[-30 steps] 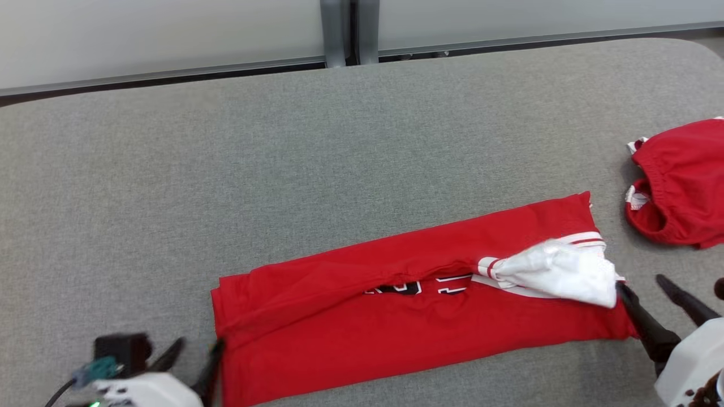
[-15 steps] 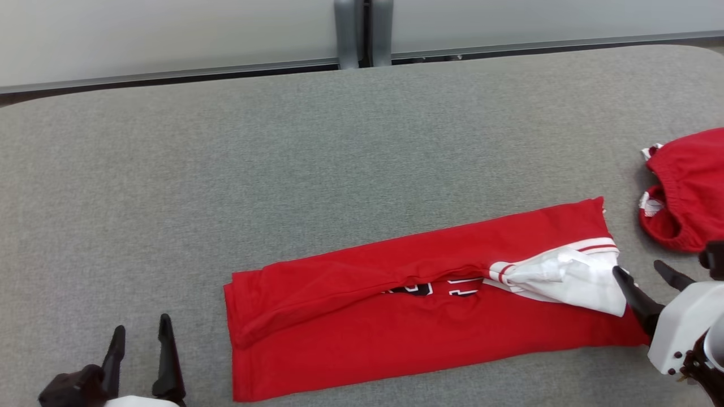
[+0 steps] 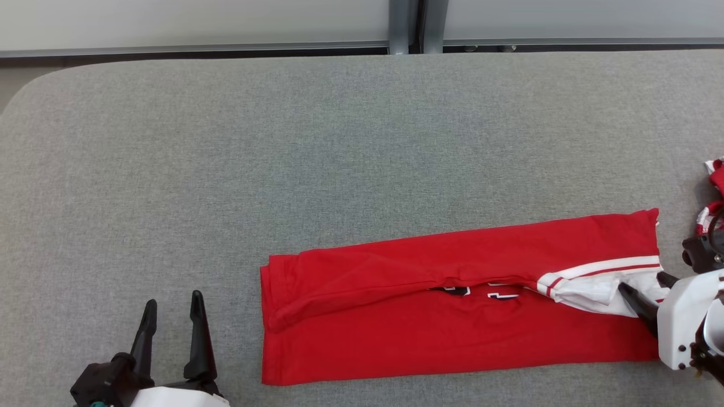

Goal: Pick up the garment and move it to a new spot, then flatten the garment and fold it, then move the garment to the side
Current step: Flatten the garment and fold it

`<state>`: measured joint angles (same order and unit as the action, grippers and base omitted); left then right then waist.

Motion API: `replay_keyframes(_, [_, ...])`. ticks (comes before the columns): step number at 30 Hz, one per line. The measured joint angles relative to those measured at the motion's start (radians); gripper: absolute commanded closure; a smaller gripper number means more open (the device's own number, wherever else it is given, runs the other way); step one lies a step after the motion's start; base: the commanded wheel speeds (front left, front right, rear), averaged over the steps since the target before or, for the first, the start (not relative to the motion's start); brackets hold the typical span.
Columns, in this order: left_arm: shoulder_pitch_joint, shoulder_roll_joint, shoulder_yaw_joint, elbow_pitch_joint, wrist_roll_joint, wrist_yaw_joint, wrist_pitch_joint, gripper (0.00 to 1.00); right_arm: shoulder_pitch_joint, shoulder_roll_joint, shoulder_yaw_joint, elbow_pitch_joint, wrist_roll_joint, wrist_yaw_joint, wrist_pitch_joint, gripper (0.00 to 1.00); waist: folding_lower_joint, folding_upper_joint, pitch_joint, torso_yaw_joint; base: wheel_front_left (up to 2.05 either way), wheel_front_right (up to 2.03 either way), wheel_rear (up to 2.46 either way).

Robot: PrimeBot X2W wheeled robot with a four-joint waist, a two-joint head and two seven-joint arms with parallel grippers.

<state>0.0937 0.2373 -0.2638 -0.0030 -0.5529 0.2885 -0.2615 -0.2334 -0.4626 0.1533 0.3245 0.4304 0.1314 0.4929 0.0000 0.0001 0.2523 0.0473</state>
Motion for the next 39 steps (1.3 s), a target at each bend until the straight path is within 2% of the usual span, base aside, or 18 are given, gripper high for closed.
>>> replay_keyframes(4, [0.002,-0.043,0.039,0.023,0.039,-0.052,0.000,0.00,-0.030,-0.006,0.053,0.041,0.088,-0.001,0.020,0.00,0.0000,0.0000,0.002,0.011,0.00,0.00,0.00])
replay_keyframes(5, [0.003,-0.054,0.047,0.032,0.046,-0.064,0.000,0.00,-0.035,-0.011,0.080,0.038,0.126,-0.001,0.031,0.20,0.0000,0.0000,0.000,0.012,0.00,0.00,0.00])
replay_keyframes(6, [0.003,-0.054,0.047,0.032,0.046,-0.064,0.000,0.00,-0.035,-0.011,0.080,0.038,0.126,-0.001,0.031,1.00,0.0000,0.0000,0.000,0.012,0.00,0.00,0.00])
replay_keyframes(12, [0.038,-0.124,0.113,0.068,0.071,-0.124,0.000,0.00,-0.035,-0.072,0.103,0.025,0.264,0.000,-0.015,1.00,0.0000,0.0000,-0.029,0.002,0.00,0.00,0.00])
replay_keyframes(19, [0.055,-0.168,0.151,0.095,0.102,-0.177,0.000,0.00,0.025,-0.276,-0.048,-0.067,0.384,-0.001,-0.030,1.00,0.0000,0.0000,-0.082,-0.005,0.00,0.00,0.00])
replay_keyframes(21, [0.062,-0.180,0.157,0.099,0.113,-0.189,0.000,0.00,0.062,-0.329,-0.094,-0.160,0.407,-0.001,-0.018,1.00,0.0000,0.0000,-0.088,0.004,0.00,0.00,0.00])
replay_keyframes(23, [0.062,-0.184,0.162,0.102,0.113,-0.192,0.000,0.00,0.084,-0.332,-0.091,-0.259,0.425,-0.002,0.001,1.00,0.0000,0.0000,-0.088,0.008,0.00,0.00,0.00])
replay_keyframes(28, [0.071,-0.187,0.166,0.116,0.112,-0.203,0.000,0.00,0.113,-0.256,0.026,-0.514,0.459,-0.001,0.083,1.00,0.0000,0.0000,-0.082,0.011,0.00,0.00,0.00])
replay_keyframes(31, [0.069,-0.187,0.148,0.120,0.098,-0.202,0.000,0.00,0.103,-0.165,0.131,-0.571,0.428,-0.001,0.117,1.00,0.0000,0.0000,-0.078,0.012,0.00,0.00,0.00])
replay_keyframes(34, [0.058,-0.188,0.126,0.127,0.091,-0.198,0.000,0.00,0.070,-0.048,0.228,-0.544,0.385,-0.001,0.123,1.00,0.0000,0.0000,-0.074,0.018,0.00,0.00,0.00])
replay_keyframes(39, [0.040,-0.188,0.108,0.143,0.090,-0.191,0.000,0.00,-0.005,0.110,0.332,-0.410,0.306,-0.001,0.082,1.00,0.0000,0.0000,-0.071,0.034,0.00,0.00,0.00])
